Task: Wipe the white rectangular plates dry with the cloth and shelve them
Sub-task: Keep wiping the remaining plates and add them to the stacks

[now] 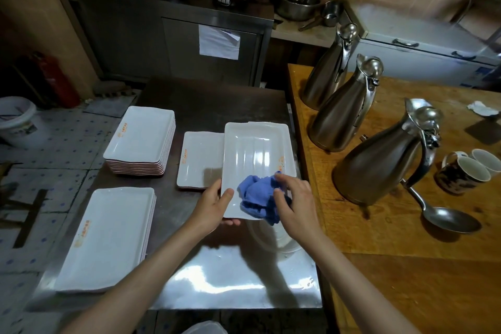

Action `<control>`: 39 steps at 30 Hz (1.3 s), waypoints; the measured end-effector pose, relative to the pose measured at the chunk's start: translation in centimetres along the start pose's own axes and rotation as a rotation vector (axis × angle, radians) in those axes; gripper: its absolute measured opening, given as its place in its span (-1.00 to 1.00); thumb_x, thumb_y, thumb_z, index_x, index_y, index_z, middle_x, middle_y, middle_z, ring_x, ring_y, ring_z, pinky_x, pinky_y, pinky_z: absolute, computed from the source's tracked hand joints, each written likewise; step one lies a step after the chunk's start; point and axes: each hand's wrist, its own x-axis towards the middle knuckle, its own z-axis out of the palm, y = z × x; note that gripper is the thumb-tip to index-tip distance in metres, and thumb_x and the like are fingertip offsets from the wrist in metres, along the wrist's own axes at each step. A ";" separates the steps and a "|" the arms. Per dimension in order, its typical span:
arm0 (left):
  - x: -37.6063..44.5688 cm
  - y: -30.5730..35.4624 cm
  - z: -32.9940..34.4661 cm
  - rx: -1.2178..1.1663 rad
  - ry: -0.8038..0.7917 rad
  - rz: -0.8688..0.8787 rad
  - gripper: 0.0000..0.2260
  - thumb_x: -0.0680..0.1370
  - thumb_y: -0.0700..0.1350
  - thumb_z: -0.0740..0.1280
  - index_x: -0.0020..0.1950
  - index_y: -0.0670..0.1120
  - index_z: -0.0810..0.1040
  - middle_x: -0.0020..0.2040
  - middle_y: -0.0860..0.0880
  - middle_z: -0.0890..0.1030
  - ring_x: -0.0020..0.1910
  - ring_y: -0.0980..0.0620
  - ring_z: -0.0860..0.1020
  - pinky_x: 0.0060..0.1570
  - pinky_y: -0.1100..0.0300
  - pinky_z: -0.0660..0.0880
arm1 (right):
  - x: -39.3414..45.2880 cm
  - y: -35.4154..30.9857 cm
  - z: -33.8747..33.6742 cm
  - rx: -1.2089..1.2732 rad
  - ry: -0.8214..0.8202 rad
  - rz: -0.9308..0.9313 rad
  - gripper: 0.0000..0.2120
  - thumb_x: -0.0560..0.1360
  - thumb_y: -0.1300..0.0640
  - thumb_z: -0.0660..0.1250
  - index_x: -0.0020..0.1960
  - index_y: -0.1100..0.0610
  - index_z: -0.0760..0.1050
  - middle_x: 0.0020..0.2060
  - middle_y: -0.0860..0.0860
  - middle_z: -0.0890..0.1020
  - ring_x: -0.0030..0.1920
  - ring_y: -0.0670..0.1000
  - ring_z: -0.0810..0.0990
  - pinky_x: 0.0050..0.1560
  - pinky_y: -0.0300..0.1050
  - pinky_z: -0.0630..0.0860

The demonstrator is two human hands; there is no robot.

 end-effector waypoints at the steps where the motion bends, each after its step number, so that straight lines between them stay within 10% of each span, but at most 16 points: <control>1: 0.1 0.0 0.0 0.003 -0.003 0.007 -0.79 0.64 -0.11 0.16 0.28 0.02 0.38 0.07 -0.10 0.60 -0.18 -0.08 0.66 -0.25 -0.01 0.63 | 0.2 -0.1 0.0 -0.051 -0.006 0.019 -0.57 0.53 -0.05 0.16 0.32 0.10 0.43 0.15 -0.01 0.49 0.12 -0.17 0.31 0.11 -0.32 0.35; 12: 0.3 -0.8 0.0 0.114 0.027 0.089 -0.80 0.63 -0.13 0.18 0.25 -0.02 0.42 0.19 -0.04 0.56 0.17 0.02 0.53 0.23 0.09 0.46 | -0.6 -0.3 1.9 -0.248 -0.072 -0.128 -0.69 0.34 0.02 0.47 0.04 0.06 0.55 -0.07 0.00 0.57 0.04 0.04 0.39 0.00 -0.04 0.43; 19: 0.1 -0.5 -0.1 -0.004 -0.011 -0.016 -0.77 0.64 -0.12 0.16 0.30 0.02 0.34 0.03 -0.11 0.61 -0.32 -0.07 0.66 -0.37 0.15 0.60 | 1.1 0.8 0.6 -0.164 0.103 -0.169 -0.77 0.23 0.31 0.51 -0.20 0.17 0.50 -0.31 0.06 0.51 -0.28 0.11 0.49 -0.36 -0.04 0.44; 31: 0.8 -0.4 -0.8 0.107 0.043 0.027 -0.72 0.63 -0.10 0.19 0.34 -0.06 0.42 0.19 -0.08 0.58 0.10 -0.12 0.59 0.10 -0.13 0.54 | -1.0 1.7 1.3 -0.190 -0.133 -0.253 -0.70 0.36 0.14 0.42 0.09 0.11 0.61 0.06 0.11 0.55 0.07 0.12 0.51 0.06 -0.16 0.39; 39: 0.0 0.6 0.0 0.024 -0.062 -0.020 -0.76 0.64 -0.12 0.15 0.32 0.00 0.34 -0.13 -0.12 0.65 -0.41 -0.04 0.64 -0.45 0.22 0.55 | 2.0 2.0 0.8 -0.156 0.068 -0.267 -0.62 0.26 0.41 0.50 0.06 0.24 0.62 -0.08 0.16 0.62 -0.07 0.12 0.55 -0.06 -0.13 0.48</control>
